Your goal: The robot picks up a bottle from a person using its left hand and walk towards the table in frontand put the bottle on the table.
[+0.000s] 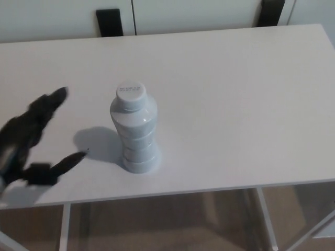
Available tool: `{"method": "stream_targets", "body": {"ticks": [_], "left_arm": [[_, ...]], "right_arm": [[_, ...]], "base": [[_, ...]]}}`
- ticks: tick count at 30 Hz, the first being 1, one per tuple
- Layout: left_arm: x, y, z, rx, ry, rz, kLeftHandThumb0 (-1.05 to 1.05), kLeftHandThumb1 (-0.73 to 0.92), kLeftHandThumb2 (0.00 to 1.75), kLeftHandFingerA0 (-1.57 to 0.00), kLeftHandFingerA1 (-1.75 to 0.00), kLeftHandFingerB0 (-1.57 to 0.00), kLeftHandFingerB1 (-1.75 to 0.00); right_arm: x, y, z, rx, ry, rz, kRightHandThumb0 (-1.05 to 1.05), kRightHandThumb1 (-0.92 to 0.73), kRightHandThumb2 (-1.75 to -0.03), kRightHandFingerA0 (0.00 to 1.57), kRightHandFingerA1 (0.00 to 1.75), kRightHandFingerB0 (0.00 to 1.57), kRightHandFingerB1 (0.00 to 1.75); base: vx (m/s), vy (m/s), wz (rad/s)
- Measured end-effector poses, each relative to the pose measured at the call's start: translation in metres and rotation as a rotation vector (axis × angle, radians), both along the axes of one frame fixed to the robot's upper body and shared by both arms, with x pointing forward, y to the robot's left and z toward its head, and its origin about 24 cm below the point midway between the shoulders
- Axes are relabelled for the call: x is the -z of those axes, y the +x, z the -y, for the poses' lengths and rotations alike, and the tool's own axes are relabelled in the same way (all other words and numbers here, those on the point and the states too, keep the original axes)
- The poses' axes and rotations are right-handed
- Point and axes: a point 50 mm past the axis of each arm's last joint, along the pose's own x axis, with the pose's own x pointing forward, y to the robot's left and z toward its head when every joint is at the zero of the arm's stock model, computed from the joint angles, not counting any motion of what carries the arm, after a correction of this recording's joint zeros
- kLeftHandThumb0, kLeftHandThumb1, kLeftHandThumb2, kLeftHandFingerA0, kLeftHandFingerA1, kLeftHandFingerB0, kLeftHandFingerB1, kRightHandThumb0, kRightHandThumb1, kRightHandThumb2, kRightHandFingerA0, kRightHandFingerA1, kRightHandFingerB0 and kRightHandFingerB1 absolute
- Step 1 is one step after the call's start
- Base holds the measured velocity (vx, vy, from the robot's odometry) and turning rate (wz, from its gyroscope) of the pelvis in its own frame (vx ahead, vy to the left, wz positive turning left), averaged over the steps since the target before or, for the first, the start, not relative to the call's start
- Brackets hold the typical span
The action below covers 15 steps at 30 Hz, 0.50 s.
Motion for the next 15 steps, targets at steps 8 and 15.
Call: {"method": "stream_targets", "body": {"ticks": [8, 15], "left_arm": [[-0.003, -0.061, -0.009, 0.032, -0.095, -0.020, -0.57, 0.35, 0.76, 0.00, -0.16, 0.00, -0.18], [-0.007, -0.106, 0.018, 0.210, -0.201, -0.083, -0.58, 0.44, 0.54, -0.01, -0.28, -0.03, -0.27]], "right_arm": [[0.004, -0.013, -0.001, -0.003, 0.005, -0.035, -0.41, -0.70, -0.59, 0.72, 0.52, 0.55, 0.43], [0.006, -0.020, -0.003, 0.004, 0.009, -0.052, -0.40, -0.70, -0.59, 0.71, 0.49, 0.55, 0.41]], "base": [[0.00, 0.000, 0.00], [0.00, 0.000, 0.00]]}}
